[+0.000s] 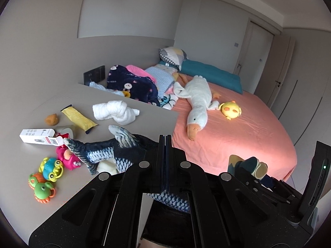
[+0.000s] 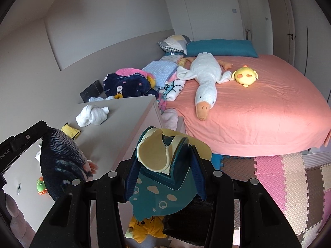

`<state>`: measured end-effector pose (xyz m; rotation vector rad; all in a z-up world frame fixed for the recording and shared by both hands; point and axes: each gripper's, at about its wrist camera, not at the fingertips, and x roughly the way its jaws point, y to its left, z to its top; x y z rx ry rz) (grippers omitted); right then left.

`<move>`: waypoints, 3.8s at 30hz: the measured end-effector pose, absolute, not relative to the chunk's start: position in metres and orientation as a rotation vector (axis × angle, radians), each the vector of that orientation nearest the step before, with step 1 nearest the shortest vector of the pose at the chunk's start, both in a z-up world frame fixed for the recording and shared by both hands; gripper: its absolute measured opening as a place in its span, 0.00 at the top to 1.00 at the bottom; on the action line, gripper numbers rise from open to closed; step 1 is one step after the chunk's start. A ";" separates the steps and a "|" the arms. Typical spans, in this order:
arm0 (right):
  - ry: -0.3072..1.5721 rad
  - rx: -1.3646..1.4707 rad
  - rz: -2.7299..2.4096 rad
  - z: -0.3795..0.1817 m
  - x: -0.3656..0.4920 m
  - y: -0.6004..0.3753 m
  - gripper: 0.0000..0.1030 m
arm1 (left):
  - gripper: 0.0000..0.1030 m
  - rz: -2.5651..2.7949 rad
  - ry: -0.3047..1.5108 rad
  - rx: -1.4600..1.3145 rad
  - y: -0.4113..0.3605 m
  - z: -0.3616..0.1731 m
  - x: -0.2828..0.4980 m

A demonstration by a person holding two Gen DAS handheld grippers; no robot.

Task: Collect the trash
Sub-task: 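Carry the plush fish over the black bin and open the left tool, then move the left tool to the green seahorse rattle while the right tool approaches the white sponge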

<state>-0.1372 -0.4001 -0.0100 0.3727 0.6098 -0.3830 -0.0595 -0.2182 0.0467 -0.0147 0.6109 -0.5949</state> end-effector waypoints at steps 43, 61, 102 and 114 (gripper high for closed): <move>0.627 0.438 -0.542 -0.026 -0.149 -0.453 0.26 | 1.00 -0.689 0.847 0.079 -0.273 0.000 -0.063; 0.662 0.329 -0.423 -0.025 -0.112 -0.380 0.26 | 0.06 -0.534 0.687 0.017 -0.189 0.013 -0.048; 0.722 0.058 -0.082 -0.044 -0.034 -0.248 0.21 | 0.19 -0.093 0.961 -0.019 -0.033 -0.067 0.027; 0.718 -0.307 0.060 -0.049 -0.005 -0.213 0.16 | 0.29 -0.071 0.933 -0.071 -0.014 -0.069 0.038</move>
